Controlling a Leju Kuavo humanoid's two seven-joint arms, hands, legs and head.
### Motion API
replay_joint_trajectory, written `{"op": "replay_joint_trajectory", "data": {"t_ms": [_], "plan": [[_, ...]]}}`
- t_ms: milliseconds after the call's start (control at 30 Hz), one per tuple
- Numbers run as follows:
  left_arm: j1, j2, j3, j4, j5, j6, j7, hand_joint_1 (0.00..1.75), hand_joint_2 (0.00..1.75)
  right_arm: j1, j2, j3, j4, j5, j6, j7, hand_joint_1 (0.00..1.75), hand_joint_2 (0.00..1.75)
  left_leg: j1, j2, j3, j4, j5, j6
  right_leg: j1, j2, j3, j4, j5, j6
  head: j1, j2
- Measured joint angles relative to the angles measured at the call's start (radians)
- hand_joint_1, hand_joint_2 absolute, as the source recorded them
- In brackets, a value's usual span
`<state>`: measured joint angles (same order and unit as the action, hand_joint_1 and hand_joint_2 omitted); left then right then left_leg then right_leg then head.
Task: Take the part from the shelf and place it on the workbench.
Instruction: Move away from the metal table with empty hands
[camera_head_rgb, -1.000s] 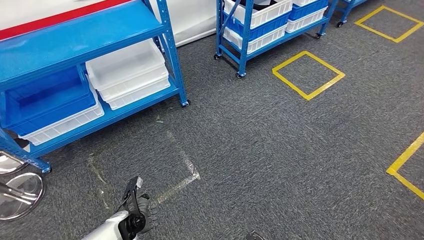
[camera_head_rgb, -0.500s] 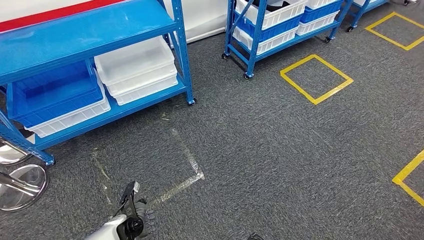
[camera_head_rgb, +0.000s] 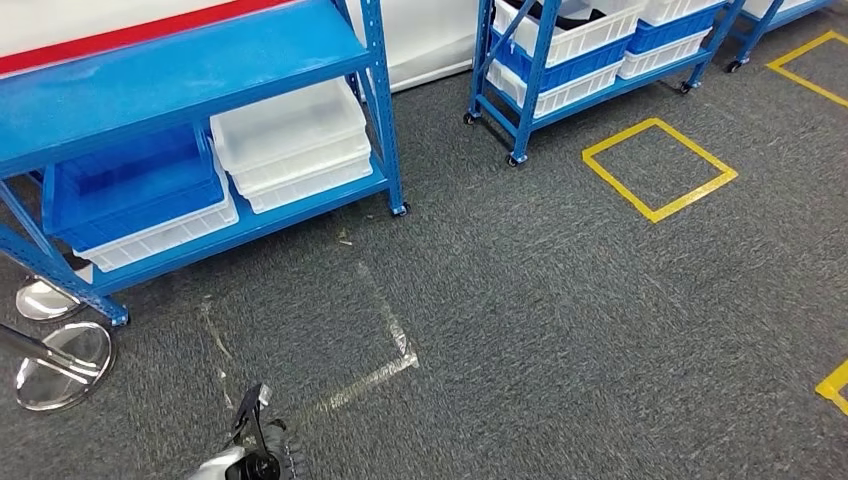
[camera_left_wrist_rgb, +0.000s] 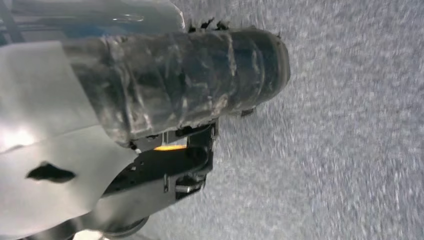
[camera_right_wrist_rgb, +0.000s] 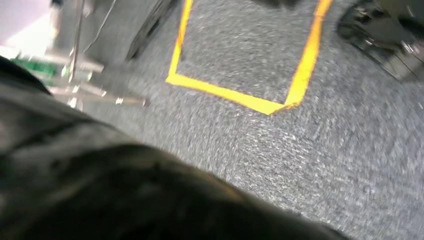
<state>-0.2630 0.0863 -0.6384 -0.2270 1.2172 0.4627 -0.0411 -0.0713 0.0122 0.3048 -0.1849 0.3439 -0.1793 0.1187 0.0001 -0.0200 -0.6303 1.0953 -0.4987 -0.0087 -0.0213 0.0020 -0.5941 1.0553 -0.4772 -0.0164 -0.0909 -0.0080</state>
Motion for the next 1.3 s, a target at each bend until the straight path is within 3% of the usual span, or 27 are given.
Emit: {"op": "replay_joint_trajectory", "data": {"t_ms": [67, 133, 167, 200, 233, 300, 367, 467, 500, 567, 633, 667, 700, 733, 800, 833, 967, 1033, 1100, 1133, 1167, 1200, 1300], "plan": [[0.012, 0.005, 0.0, 0.003, 0.013, -0.015, -0.008, 0.0, 0.0, 0.0, -0.007, 0.0, 0.0, -0.036, -0.018, -0.004, 0.0, 0.0, 0.004, 0.005, -0.061, 0.118, -0.047, -0.008, 0.002, -0.003, 0.007, -0.001, -0.005, -0.007, -0.004, 0.0], [0.025, 0.01, 0.0, 0.007, 0.016, -0.027, -0.001, 0.0, 0.0, 0.0, -0.013, -0.001, 0.0, -0.063, -0.03, -0.005, 0.0, 0.0, 0.008, 0.006, -0.111, 0.197, -0.058, -0.012, 0.004, -0.004, 0.014, -0.001, -0.01, -0.01, -0.004, 0.0], [0.031, 0.013, 0.0, 0.009, 0.014, -0.031, 0.007, 0.0, 0.0, 0.0, -0.016, -0.002, 0.0, -0.08, -0.035, -0.005, 0.0, 0.0, 0.008, 0.006, -0.113, 0.188, -0.038, -0.012, 0.005, -0.004, 0.018, -0.001, -0.014, -0.01, -0.004, 0.0], [0.035, 0.015, 0.0, 0.01, 0.01, -0.033, 0.014, 0.0, 0.0, 0.0, -0.017, -0.006, 0.0, -0.102, -0.042, -0.007, 0.0, 0.0, 0.009, 0.007, -0.096, 0.142, -0.003, -0.01, 0.005, -0.004, 0.024, -0.001, -0.018, -0.009, -0.005, 0.0], [0.037, 0.017, 0.0, 0.011, 0.008, -0.034, 0.021, 0.0, 0.0, 0.0, -0.018, -0.012, 0.0, -0.127, -0.05, -0.012, 0.0, 0.0, 0.009, 0.009, -0.069, 0.076, 0.034, -0.007, 0.004, -0.004, 0.03, -0.001, -0.023, -0.007, -0.004, 0.0], [0.037, 0.022, 0.0, 0.013, 0.002, -0.036, 0.033, 0.0, 0.0, -0.002, -0.019, -0.031, 0.0, -0.165, -0.061, -0.021, 0.0, 0.0, 0.003, 0.013, -0.018, -0.03, 0.071, 0.0, 0.007, -0.004, 0.036, -0.002, -0.03, 0.001, -0.004, 0.0], [0.038, 0.026, 0.0, 0.015, -0.01, -0.046, 0.058, 0.0, 0.0, -0.004, -0.019, -0.049, 0.001, -0.181, -0.052, -0.02, 0.0, 0.0, -0.004, 0.013, -0.002, -0.059, 0.067, 0.006, 0.008, -0.004, 0.037, -0.006, -0.032, 0.01, -0.004, 0.0], [0.042, 0.03, -0.001, 0.017, -0.037, -0.061, 0.102, 0.0, 0.0, -0.005, -0.019, -0.06, 0.002, -0.185, -0.027, 0.001, 0.0, 0.0, 0.0, 0.012, 0.01, -0.079, 0.07, 0.022, 0.007, -0.004, 0.035, 0.003, -0.046, 0.022, -0.002, 0.0], [0.04, 0.031, -0.002, 0.017, -0.045, -0.063, 0.112, 0.0, 0.0, -0.005, -0.019, -0.063, 0.002, -0.186, -0.022, 0.008, 0.0, 0.0, 0.002, 0.012, 0.016, -0.086, 0.071, 0.029, 0.008, -0.003, 0.021, 0.036, -0.064, 0.025, 0.0, 0.0], [0.032, 0.031, -0.002, 0.018, -0.053, -0.065, 0.123, 0.0, 0.0, -0.004, -0.019, -0.069, 0.002, -0.187, -0.019, 0.014, 0.0, 0.0, 0.001, 0.013, 0.023, -0.091, 0.07, 0.039, 0.009, -0.003, -0.041, 0.154, -0.117, 0.026, 0.004, 0.0], [0.028, 0.031, -0.003, 0.018, -0.057, -0.065, 0.127, 0.0, 0.0, -0.002, -0.019, -0.075, 0.002, -0.188, -0.018, 0.017, 0.0, 0.0, -0.001, 0.012, 0.024, -0.09, 0.066, 0.043, 0.009, -0.003, -0.1, 0.251, -0.138, 0.028, 0.006, 0.0], [0.028, 0.031, -0.003, 0.018, -0.057, -0.065, 0.128, 0.0, 0.0, -0.001, -0.019, -0.078, 0.002, -0.188, -0.018, 0.017, 0.0, 0.0, -0.001, 0.01, 0.025, -0.088, 0.064, 0.043, 0.009, -0.003, -0.108, 0.254, -0.124, 0.028, 0.007, 0.0], [0.028, 0.032, -0.003, 0.018, -0.057, -0.065, 0.129, 0.0, 0.0, -0.001, -0.019, -0.081, 0.002, -0.188, -0.018, 0.018, 0.0, 0.0, -0.001, 0.008, 0.026, -0.085, 0.062, 0.042, 0.008, -0.003, -0.095, 0.215, -0.092, 0.029, 0.007, 0.0], [0.028, 0.031, -0.004, 0.018, -0.057, -0.066, 0.13, 0.0, 0.0, -0.001, -0.02, -0.083, 0.002, -0.188, -0.018, 0.018, 0.0, 0.0, 0.0, 0.006, 0.027, -0.08, 0.058, 0.039, 0.006, -0.003, -0.069, 0.15, -0.053, 0.029, 0.007, 0.0], [0.028, 0.032, -0.004, 0.019, -0.057, -0.066, 0.131, 0.0, 0.0, -0.003, -0.02, -0.085, 0.002, -0.188, -0.018, 0.018, 0.0, 0.0, -0.002, 0.002, 0.024, -0.066, 0.049, 0.029, 0.004, 0.001, -0.021, 0.041, -0.008, 0.027, 0.008, 0.0], [0.027, 0.032, -0.004, 0.019, -0.057, -0.066, 0.131, 0.0, 0.0, -0.003, -0.02, -0.086, 0.002, -0.189, -0.018, 0.018, 0.0, 0.0, -0.004, 0.001, 0.021, -0.061, 0.047, 0.024, 0.005, 0.002, -0.01, 0.016, -0.003, 0.025, 0.008, 0.0], [0.028, 0.033, -0.004, 0.019, -0.057, -0.066, 0.132, 0.0, 0.0, -0.001, -0.02, -0.086, 0.002, -0.189, -0.018, 0.019, 0.0, 0.0, -0.003, 0.002, 0.014, -0.049, 0.038, 0.006, 0.006, 0.002, -0.006, 0.006, 0.001, 0.007, 0.008, 0.0], [0.027, 0.033, -0.004, 0.019, -0.057, -0.066, 0.132, 0.0, 0.0, -0.003, -0.02, -0.088, 0.002, -0.189, -0.018, 0.019, 0.0, 0.0, 0.001, 0.006, -0.021, 0.027, -0.006, -0.004, 0.003, 0.001, -0.003, 0.001, 0.004, -0.003, 0.005, 0.0], [0.027, 0.033, -0.004, 0.019, -0.057, -0.066, 0.133, 0.0, 0.0, -0.003, -0.021, -0.091, 0.002, -0.189, -0.018, 0.019, 0.0, 0.0, 0.003, 0.009, -0.083, 0.158, -0.063, -0.011, 0.005, 0.0, -0.002, 0.001, 0.003, -0.008, 0.003, 0.0], [0.028, 0.033, -0.004, 0.019, -0.057, -0.066, 0.133, 0.0, 0.0, -0.002, -0.021, -0.092, 0.002, -0.189, -0.018, 0.019, 0.0, 0.0, 0.004, 0.01, -0.107, 0.206, -0.077, -0.013, 0.006, -0.001, -0.001, 0.001, 0.002, -0.009, 0.003, 0.0], [0.03, 0.033, -0.004, 0.019, -0.057, -0.066, 0.133, 0.0, 0.0, -0.002, -0.02, -0.093, 0.002, -0.189, -0.018, 0.019, 0.0, 0.0, 0.004, 0.01, -0.114, 0.219, -0.071, -0.012, 0.006, -0.001, -0.001, 0.002, 0.002, -0.009, 0.003, 0.0], [0.03, 0.033, -0.004, 0.019, -0.057, -0.066, 0.133, 0.0, 0.0, -0.002, -0.02, -0.093, 0.002, -0.189, -0.018, 0.019, 0.0, 0.0, 0.004, 0.01, -0.103, 0.193, -0.047, -0.01, 0.007, -0.001, 0.001, 0.002, 0.001, -0.009, 0.003, 0.0], [0.027, 0.033, -0.005, 0.02, -0.057, -0.066, 0.133, 0.0, 0.0, -0.003, -0.02, -0.094, 0.002, -0.189, -0.018, 0.019, 0.0, 0.0, 0.0, 0.013, -0.006, -0.004, 0.037, 0.001, 0.007, -0.001, 0.006, 0.001, -0.002, -0.004, 0.004, 0.0]]}}
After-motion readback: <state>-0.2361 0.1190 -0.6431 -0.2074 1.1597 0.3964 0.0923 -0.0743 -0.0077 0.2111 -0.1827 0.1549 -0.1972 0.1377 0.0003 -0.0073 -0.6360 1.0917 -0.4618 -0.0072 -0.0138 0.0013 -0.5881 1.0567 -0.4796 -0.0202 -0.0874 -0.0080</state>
